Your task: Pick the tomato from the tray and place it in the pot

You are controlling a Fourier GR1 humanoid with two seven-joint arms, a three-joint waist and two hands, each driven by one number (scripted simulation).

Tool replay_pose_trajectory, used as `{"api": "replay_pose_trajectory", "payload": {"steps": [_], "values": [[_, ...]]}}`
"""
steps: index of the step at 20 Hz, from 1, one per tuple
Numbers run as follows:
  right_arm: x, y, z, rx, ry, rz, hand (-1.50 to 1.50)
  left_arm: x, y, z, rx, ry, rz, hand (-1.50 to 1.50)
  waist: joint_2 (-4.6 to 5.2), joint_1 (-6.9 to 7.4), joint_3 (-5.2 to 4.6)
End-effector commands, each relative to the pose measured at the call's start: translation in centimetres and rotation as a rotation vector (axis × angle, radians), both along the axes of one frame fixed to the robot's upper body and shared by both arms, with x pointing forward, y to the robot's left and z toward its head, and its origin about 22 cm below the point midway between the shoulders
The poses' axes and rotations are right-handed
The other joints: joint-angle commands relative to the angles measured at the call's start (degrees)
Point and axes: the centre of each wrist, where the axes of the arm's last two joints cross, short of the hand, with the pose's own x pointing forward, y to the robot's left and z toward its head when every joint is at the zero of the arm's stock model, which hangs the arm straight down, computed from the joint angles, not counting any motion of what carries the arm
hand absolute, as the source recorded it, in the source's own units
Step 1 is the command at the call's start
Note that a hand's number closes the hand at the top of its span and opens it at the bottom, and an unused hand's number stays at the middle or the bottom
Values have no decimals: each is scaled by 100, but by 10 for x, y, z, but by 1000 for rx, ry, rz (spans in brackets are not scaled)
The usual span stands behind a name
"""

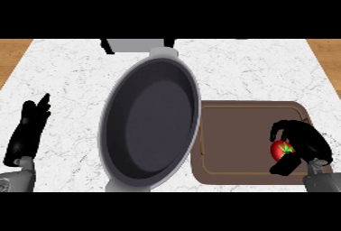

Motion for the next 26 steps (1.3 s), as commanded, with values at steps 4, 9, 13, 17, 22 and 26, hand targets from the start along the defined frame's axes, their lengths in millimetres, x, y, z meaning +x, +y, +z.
{"api": "replay_pose_trajectory", "payload": {"steps": [4,9,13,17,22,26], "values": [[-8,10,-12,-55,-105,47,150,-19,-8,5,-25,21,-19,0,18,19,35],[-18,19,28,-124,-177,31,150,11,-1,13,-18,3,9,0,18,-27,32],[-54,11,73,-216,-135,84,150,-7,-3,-5,2,22,19,0,1,-74,28],[-72,29,113,-275,-321,60,150,-3,-8,-9,5,-3,16,0,-2,-100,26],[-94,47,155,-113,-586,97,150,-5,7,2,-5,3,27,0,-15,-97,31],[-116,69,190,64,-811,195,150,3,8,-3,-16,32,37,0,-3,-136,24]]}}
